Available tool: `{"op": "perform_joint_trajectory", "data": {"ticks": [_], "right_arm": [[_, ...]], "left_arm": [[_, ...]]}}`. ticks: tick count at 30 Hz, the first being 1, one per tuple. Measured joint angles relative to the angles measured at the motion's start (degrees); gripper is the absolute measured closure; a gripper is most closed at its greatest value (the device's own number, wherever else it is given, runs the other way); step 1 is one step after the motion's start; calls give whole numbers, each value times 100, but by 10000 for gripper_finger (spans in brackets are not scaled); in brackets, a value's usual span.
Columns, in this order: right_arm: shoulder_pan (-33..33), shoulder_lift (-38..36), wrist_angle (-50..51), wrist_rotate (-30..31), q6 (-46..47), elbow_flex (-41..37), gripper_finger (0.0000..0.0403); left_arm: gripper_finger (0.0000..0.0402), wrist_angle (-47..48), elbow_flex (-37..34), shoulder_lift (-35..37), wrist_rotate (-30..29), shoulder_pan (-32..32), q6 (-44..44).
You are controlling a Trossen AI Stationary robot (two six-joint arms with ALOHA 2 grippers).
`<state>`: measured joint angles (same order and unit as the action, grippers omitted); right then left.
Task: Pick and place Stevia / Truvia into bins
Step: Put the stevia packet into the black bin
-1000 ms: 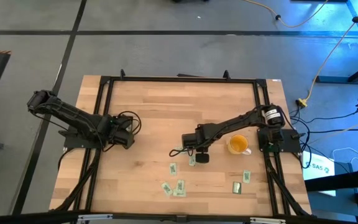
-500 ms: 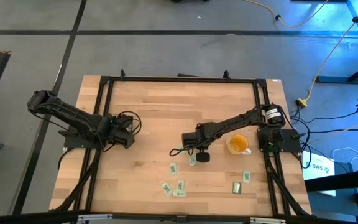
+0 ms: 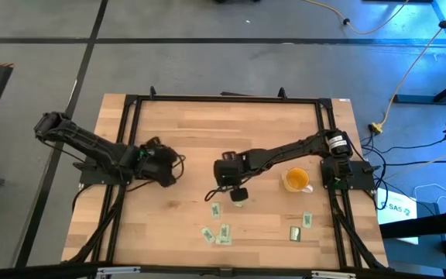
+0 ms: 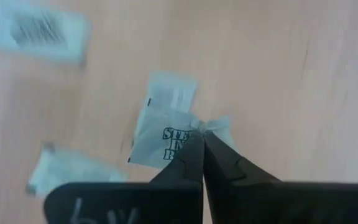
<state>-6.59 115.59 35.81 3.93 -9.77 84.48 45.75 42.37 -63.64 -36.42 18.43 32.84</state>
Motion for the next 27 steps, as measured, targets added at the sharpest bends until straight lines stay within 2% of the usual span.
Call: {"op": "perform_joint_trajectory", "data": {"ticks": [3, 6, 9, 14, 22, 27], "right_arm": [[68, -6, -558, -632, -324, 35, 401], [177, -9, -983, -1662, -468, 38, 401], [291, -11, -1390, -2727, -577, 40, 401], [443, -17, -2278, -3876, -391, 42, 401], [594, -31, -2904, -3916, 257, 49, 400], [639, -31, -2856, -3757, 475, 49, 400]], "left_arm": [[361, -880, 0, 0, 127, 138, -1014], [363, -1569, 0, 0, 591, 336, -1910], [363, -2111, 0, 0, 981, 553, -2476], [356, -2856, 1, -73, 1094, 881, -3258], [310, -3873, 2, -742, 1015, 1228, -4465], [283, -4147, 0, -922, 551, 1277, -4719]]}}
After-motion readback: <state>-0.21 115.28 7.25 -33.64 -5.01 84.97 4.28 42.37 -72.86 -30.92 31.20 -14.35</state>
